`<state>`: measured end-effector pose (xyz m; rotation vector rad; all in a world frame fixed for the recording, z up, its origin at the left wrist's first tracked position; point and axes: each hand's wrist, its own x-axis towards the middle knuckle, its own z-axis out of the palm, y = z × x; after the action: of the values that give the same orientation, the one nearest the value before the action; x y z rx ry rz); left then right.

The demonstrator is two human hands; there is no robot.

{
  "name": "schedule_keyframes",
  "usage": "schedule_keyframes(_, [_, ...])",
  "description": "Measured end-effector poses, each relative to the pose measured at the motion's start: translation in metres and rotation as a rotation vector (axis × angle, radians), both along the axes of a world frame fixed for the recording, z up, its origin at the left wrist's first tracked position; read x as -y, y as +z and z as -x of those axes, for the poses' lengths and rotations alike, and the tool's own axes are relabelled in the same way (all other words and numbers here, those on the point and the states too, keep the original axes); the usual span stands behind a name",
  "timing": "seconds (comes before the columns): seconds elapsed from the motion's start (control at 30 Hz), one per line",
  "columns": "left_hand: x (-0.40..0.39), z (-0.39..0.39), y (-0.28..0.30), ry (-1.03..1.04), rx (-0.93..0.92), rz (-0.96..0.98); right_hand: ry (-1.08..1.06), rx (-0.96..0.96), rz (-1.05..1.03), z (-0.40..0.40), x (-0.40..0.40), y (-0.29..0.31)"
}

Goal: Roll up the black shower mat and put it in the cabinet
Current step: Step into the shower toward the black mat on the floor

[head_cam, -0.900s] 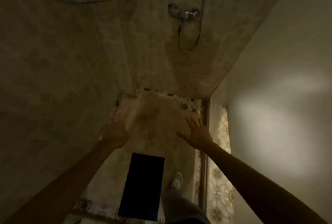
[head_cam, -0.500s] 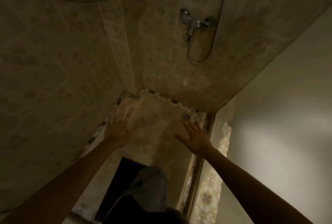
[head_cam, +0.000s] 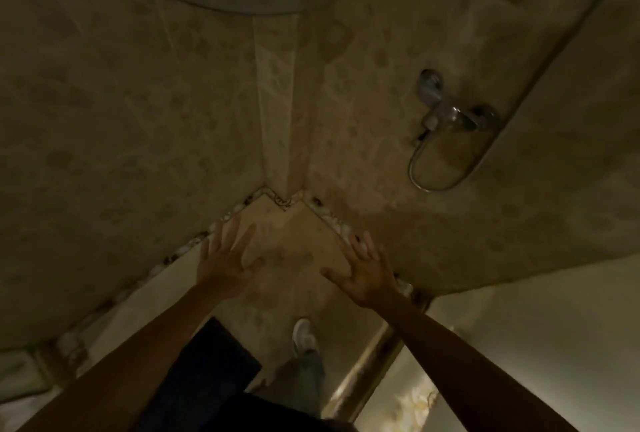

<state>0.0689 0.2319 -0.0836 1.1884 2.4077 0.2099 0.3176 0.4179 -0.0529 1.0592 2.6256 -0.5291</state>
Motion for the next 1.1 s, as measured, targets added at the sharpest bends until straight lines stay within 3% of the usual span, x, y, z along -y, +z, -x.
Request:
schedule_keyframes(0.33, [0.018, 0.002, 0.010, 0.350, 0.051, 0.055, 0.396, 0.120, 0.054, 0.108, -0.057, 0.010])
schedule_keyframes(0.7, [0.087, -0.031, -0.004, 0.920, 0.159, 0.167, 1.035, 0.122, 0.068, 0.277, -0.015, -0.025])
schedule_keyframes(0.9, [0.076, -0.071, -0.018, 1.366, 0.210, 0.131, 1.507, 0.107, -0.001, 0.361, 0.018, -0.046])
schedule_keyframes(1.1, [0.060, -0.125, -0.039, 1.687, 0.293, 0.074, 1.809, 0.197, -0.006, 0.397, 0.059, -0.069])
